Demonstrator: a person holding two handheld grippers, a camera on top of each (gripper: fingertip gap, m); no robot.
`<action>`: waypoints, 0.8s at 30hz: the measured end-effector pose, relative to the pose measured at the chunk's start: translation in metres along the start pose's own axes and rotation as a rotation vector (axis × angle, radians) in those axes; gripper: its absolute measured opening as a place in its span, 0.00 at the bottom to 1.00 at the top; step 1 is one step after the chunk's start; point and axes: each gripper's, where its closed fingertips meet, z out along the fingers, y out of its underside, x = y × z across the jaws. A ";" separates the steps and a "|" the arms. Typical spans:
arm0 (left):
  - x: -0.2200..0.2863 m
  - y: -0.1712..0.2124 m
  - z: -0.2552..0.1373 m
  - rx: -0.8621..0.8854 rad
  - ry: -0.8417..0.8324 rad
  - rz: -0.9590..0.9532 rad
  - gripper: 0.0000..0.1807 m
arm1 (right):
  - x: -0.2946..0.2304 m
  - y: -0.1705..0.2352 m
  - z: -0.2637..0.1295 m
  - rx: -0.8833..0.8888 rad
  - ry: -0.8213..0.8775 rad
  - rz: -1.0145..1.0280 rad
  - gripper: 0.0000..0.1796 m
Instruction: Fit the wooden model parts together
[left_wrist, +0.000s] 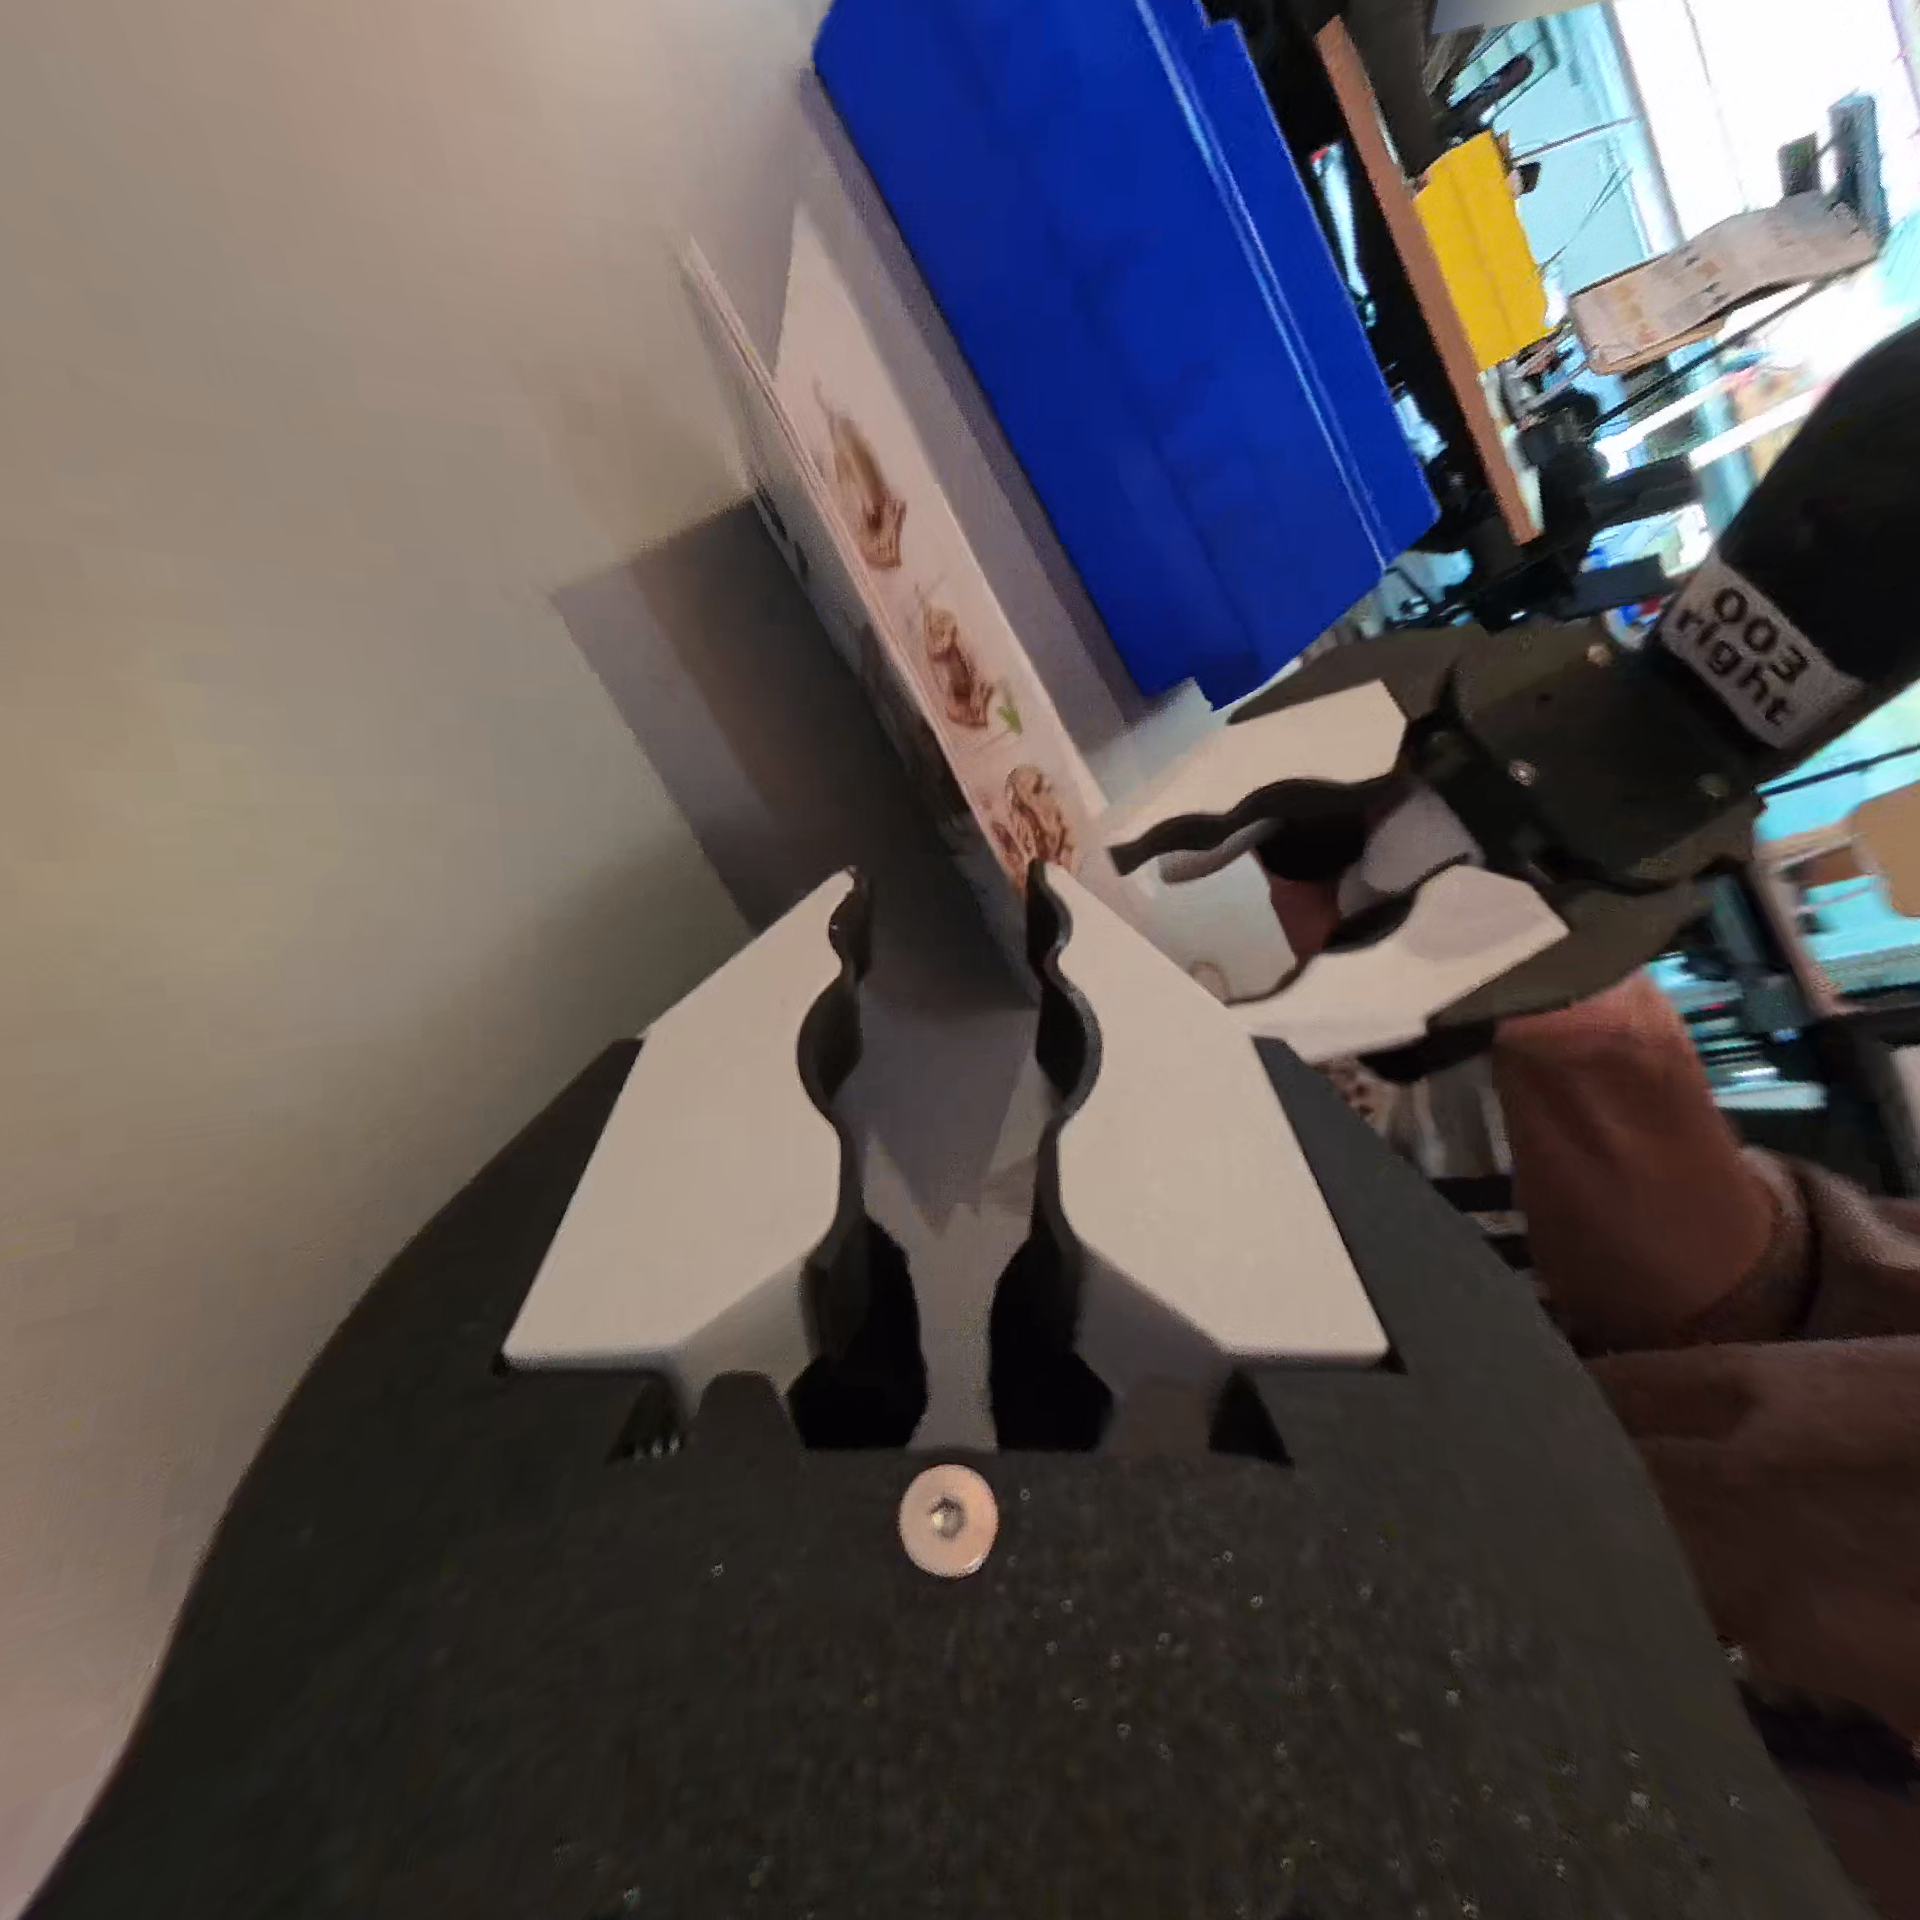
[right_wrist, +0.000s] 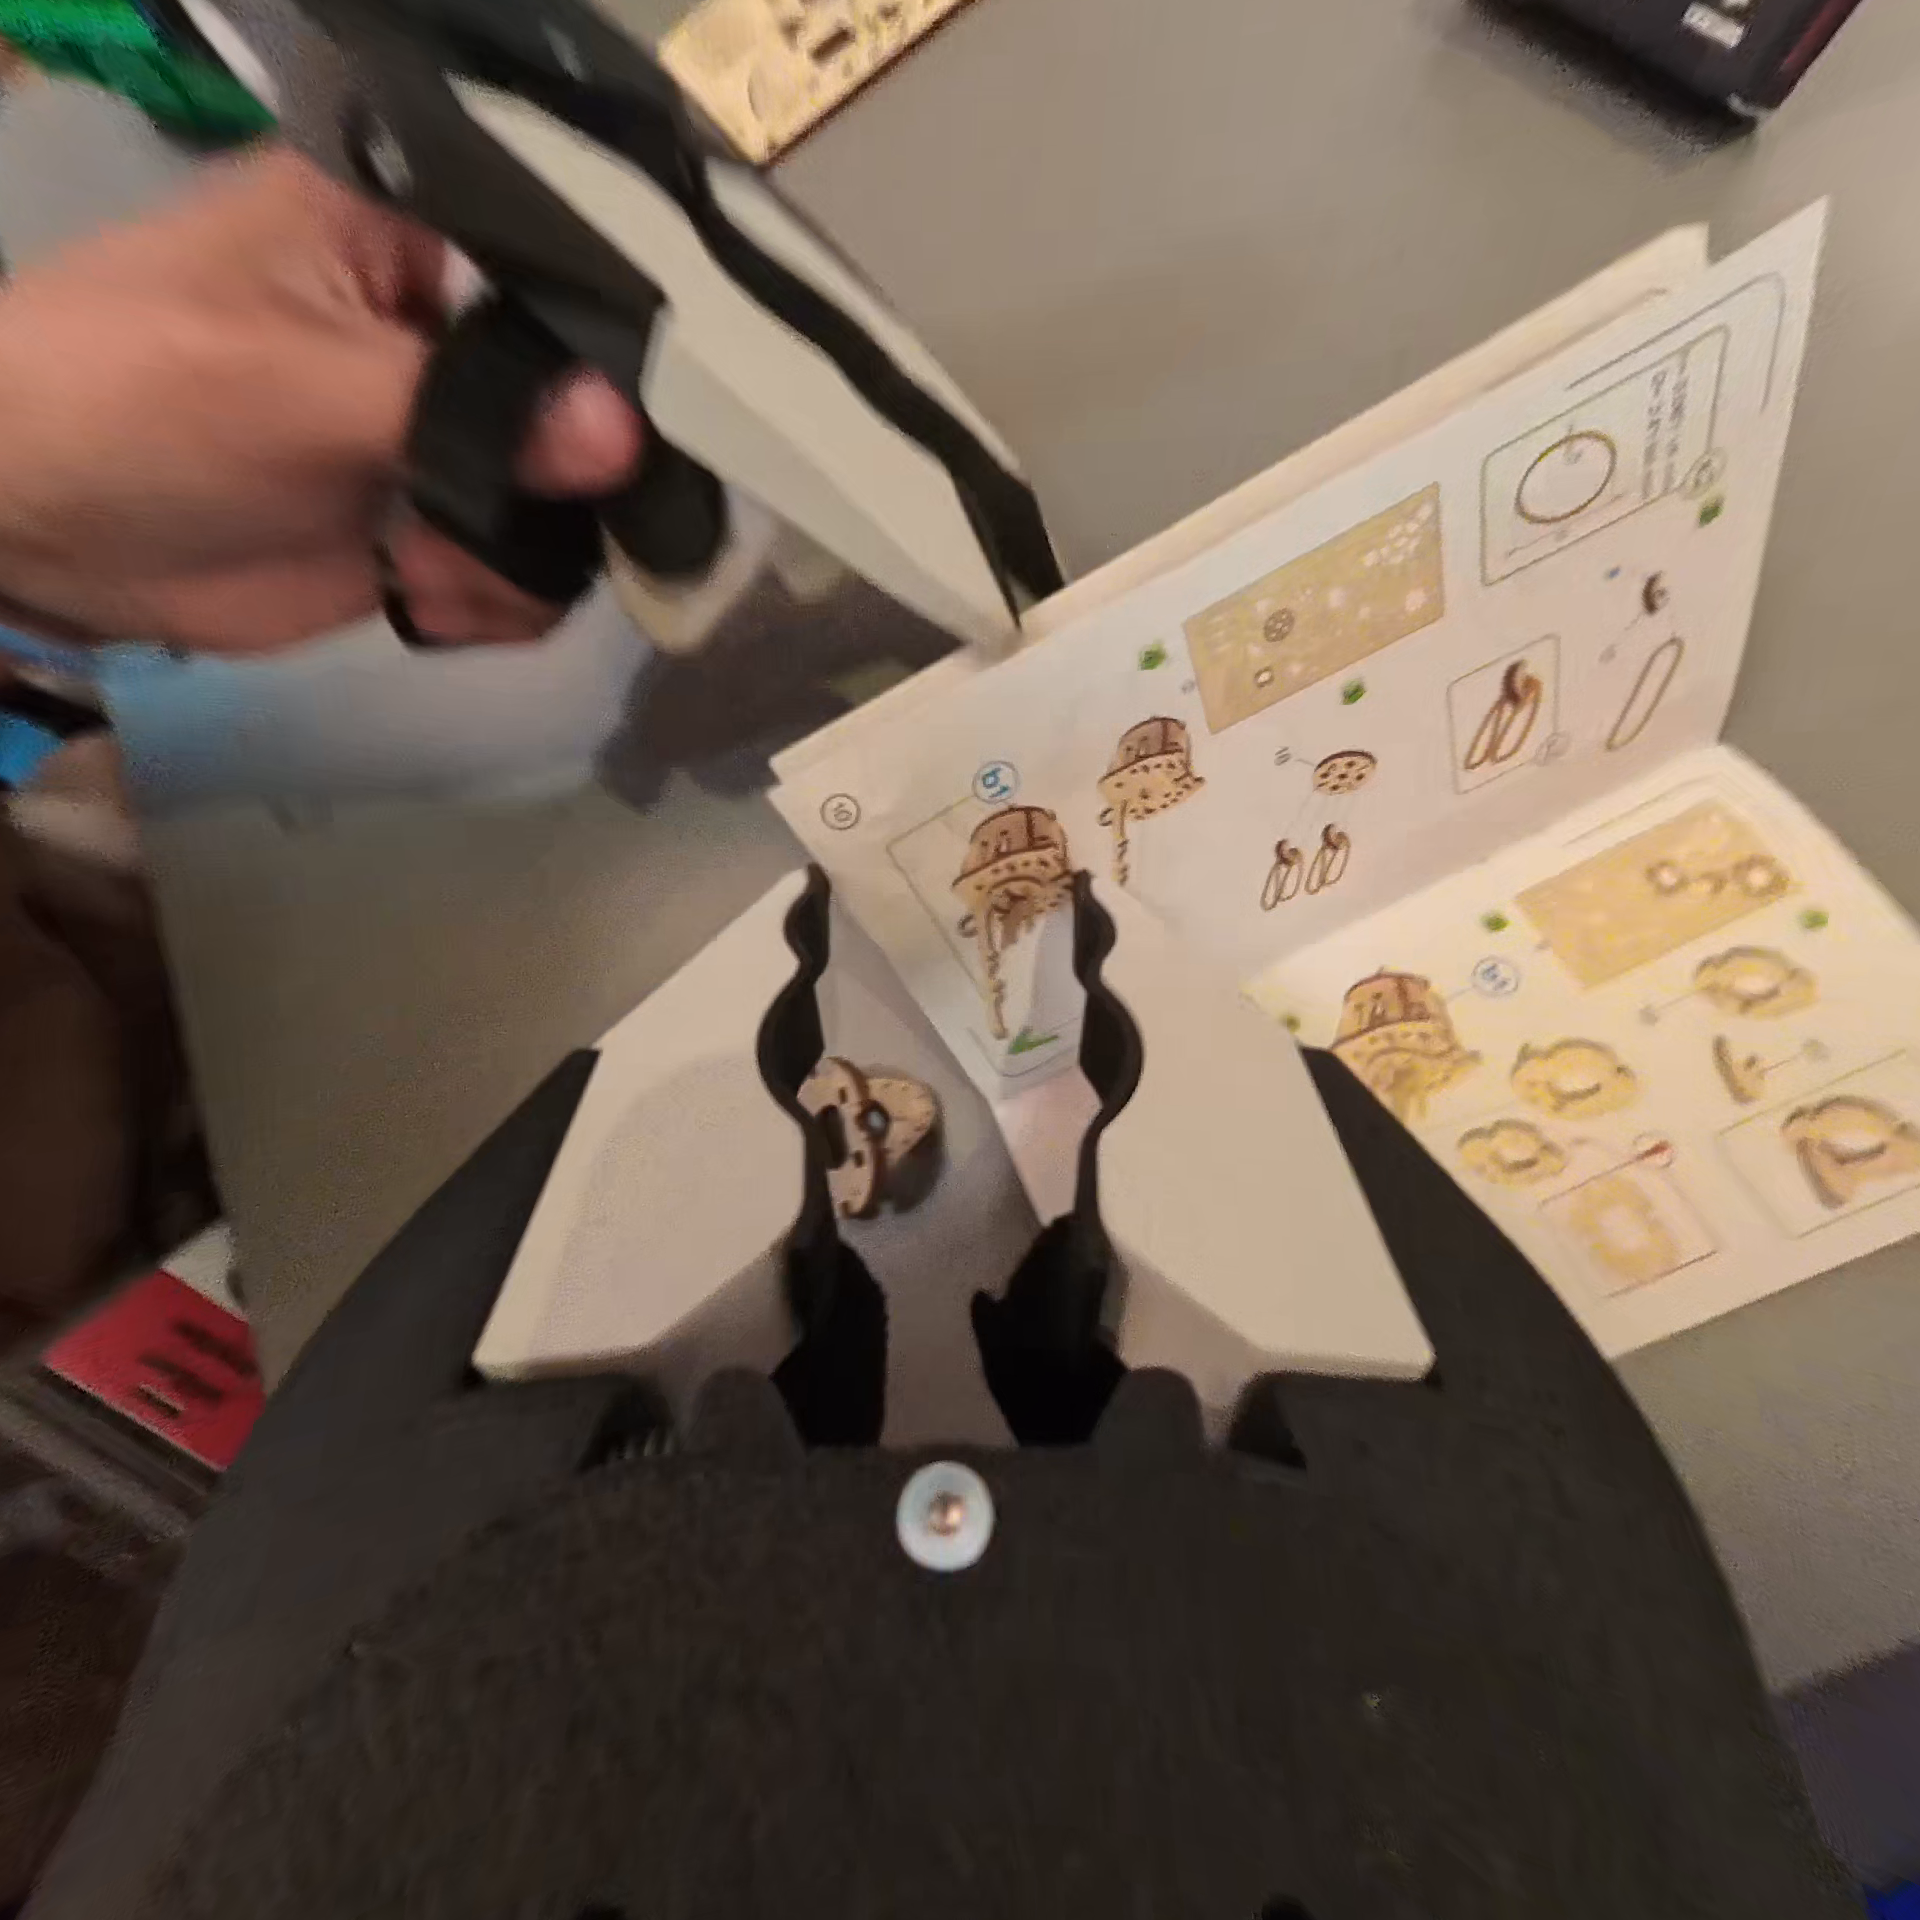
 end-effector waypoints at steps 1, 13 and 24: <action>-0.003 -0.009 -0.010 0.016 -0.026 0.065 0.15 | 0.003 -0.001 0.004 -0.024 -0.002 -0.034 0.25; -0.033 0.002 0.056 -0.504 -0.108 0.823 0.00 | 0.012 0.017 0.022 -0.185 -0.110 -0.037 0.22; -0.037 0.007 0.057 -0.311 -0.082 0.953 0.00 | 0.065 0.070 -0.039 -0.107 0.383 0.006 0.20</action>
